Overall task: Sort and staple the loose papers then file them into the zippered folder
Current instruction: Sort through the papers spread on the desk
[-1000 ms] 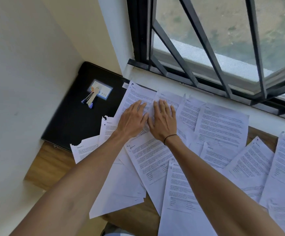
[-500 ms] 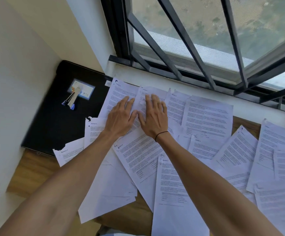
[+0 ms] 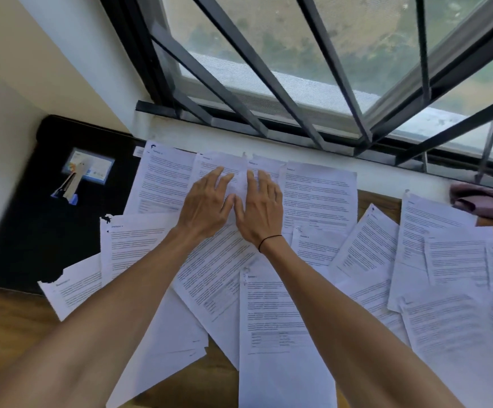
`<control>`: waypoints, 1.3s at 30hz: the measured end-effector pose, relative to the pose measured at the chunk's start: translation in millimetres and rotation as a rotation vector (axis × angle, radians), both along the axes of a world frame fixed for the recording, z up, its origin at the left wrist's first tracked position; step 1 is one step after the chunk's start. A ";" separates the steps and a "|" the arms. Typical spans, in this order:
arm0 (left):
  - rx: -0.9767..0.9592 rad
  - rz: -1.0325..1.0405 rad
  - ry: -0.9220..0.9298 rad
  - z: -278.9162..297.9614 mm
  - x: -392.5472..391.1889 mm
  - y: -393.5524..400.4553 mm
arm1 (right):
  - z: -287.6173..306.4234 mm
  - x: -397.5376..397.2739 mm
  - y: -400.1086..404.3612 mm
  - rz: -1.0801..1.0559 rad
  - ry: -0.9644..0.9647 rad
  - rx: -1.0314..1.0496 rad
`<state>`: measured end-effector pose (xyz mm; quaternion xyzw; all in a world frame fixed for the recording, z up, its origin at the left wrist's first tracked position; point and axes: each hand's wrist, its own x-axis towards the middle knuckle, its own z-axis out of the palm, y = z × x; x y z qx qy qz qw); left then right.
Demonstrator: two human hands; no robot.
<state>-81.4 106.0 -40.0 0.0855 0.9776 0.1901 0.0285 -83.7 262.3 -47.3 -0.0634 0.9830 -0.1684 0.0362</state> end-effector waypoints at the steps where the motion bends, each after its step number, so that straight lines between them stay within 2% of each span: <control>1: 0.006 -0.010 -0.005 -0.2 -0.4 4.5 | 0.4 0.8 4.5 -0.024 0.020 0.014; 7: 0.005 -0.060 -0.005 -2.1 0.4 29.5 | -4.6 11.4 41.8 -0.124 0.024 0.065; 13: -0.001 -0.111 -0.003 -3.5 1.3 53.8 | -5.1 15.8 58.4 -0.070 -0.033 -0.020; 25: 0.044 -0.146 -0.005 -2.2 6.0 95.4 | -3.0 34.4 127.7 -0.179 0.043 -0.002; 29: 0.058 -0.136 -0.034 1.3 14.1 105.4 | -0.7 43.9 151.1 -0.170 0.047 -0.045; 33: 0.062 -0.135 -0.046 4.7 29.9 102.2 | 6.8 55.8 178.0 -0.072 0.005 -0.113; 39: 0.044 -0.126 -0.039 2.2 56.9 106.3 | 6.9 69.4 206.9 -0.035 -0.022 0.028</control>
